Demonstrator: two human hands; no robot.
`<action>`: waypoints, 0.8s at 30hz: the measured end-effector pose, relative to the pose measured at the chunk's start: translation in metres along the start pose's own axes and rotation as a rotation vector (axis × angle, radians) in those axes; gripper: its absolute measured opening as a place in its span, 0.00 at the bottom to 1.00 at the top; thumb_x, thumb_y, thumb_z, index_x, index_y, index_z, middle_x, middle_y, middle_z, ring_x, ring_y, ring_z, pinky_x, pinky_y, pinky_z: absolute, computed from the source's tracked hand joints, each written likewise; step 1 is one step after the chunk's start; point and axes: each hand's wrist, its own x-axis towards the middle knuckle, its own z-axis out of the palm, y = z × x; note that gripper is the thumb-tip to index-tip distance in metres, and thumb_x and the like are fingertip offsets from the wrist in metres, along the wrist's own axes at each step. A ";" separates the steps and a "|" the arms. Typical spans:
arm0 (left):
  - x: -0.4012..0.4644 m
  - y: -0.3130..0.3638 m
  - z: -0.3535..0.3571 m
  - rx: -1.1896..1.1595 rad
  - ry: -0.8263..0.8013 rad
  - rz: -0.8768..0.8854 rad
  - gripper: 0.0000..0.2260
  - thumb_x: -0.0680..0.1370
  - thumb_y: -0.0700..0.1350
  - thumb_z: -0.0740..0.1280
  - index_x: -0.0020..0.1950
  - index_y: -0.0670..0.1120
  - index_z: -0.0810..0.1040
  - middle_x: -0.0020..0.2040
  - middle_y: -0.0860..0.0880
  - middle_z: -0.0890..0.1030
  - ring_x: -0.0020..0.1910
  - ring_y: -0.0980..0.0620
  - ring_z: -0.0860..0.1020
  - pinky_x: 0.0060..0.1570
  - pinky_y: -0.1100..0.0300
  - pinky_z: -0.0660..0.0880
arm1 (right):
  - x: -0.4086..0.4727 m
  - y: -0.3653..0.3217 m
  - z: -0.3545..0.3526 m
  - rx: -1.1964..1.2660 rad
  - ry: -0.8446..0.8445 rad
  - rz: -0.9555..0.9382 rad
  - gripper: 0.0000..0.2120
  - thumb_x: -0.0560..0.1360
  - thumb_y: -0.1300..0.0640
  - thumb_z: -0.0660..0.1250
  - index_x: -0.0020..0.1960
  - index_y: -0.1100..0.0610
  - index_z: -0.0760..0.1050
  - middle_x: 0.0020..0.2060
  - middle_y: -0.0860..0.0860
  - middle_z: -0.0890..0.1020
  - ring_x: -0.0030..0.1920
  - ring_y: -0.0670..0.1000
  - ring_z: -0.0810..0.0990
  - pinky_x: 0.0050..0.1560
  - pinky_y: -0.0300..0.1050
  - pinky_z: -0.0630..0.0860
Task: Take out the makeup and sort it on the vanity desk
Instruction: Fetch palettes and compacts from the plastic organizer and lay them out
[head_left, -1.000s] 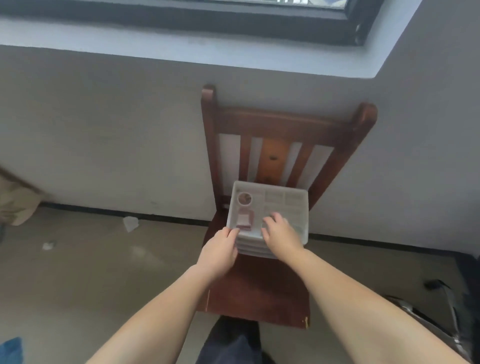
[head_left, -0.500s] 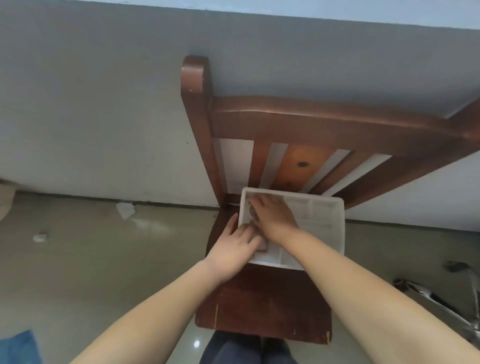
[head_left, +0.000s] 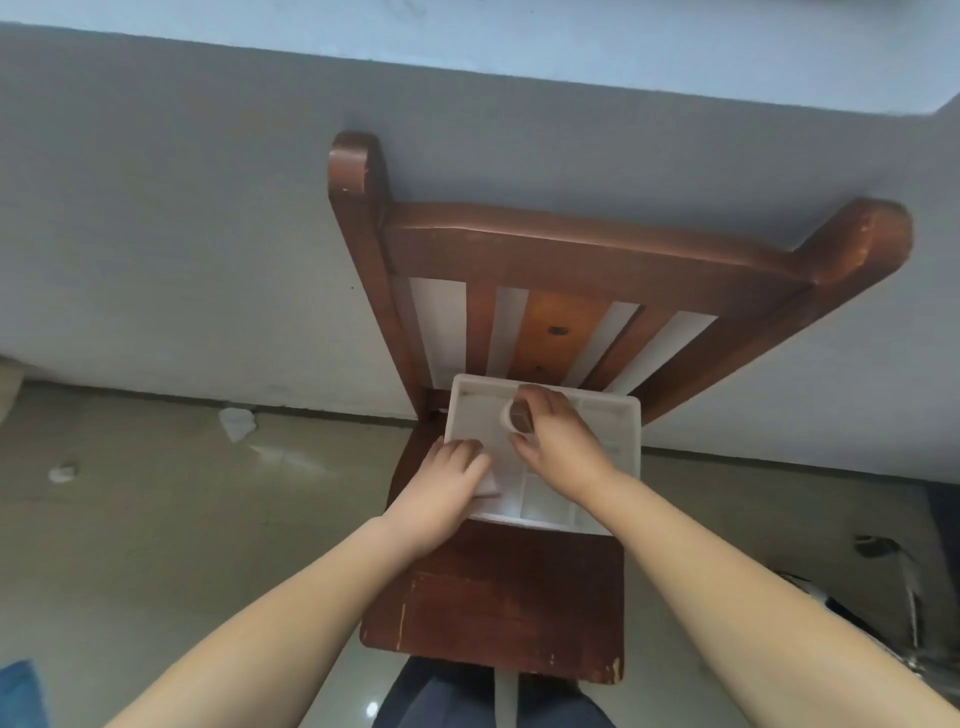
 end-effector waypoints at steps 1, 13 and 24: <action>-0.007 0.006 -0.005 -0.109 0.048 -0.053 0.20 0.77 0.49 0.64 0.66 0.41 0.68 0.65 0.42 0.69 0.65 0.43 0.66 0.67 0.54 0.60 | -0.005 0.000 -0.005 0.008 0.002 0.009 0.21 0.74 0.56 0.67 0.65 0.60 0.67 0.60 0.57 0.75 0.62 0.56 0.71 0.60 0.45 0.68; -0.177 0.121 -0.008 -0.405 0.512 -0.725 0.20 0.75 0.44 0.69 0.64 0.44 0.69 0.64 0.49 0.69 0.65 0.51 0.65 0.61 0.67 0.59 | -0.108 -0.071 -0.008 -0.091 -0.288 -0.485 0.19 0.75 0.52 0.65 0.63 0.59 0.68 0.59 0.54 0.74 0.60 0.54 0.72 0.59 0.45 0.69; -0.401 0.270 0.047 -0.455 0.815 -1.328 0.15 0.74 0.43 0.70 0.58 0.42 0.71 0.60 0.49 0.71 0.60 0.49 0.68 0.55 0.66 0.63 | -0.289 -0.197 0.082 -0.225 -0.613 -1.058 0.06 0.77 0.53 0.61 0.46 0.54 0.66 0.48 0.52 0.75 0.50 0.54 0.71 0.48 0.44 0.67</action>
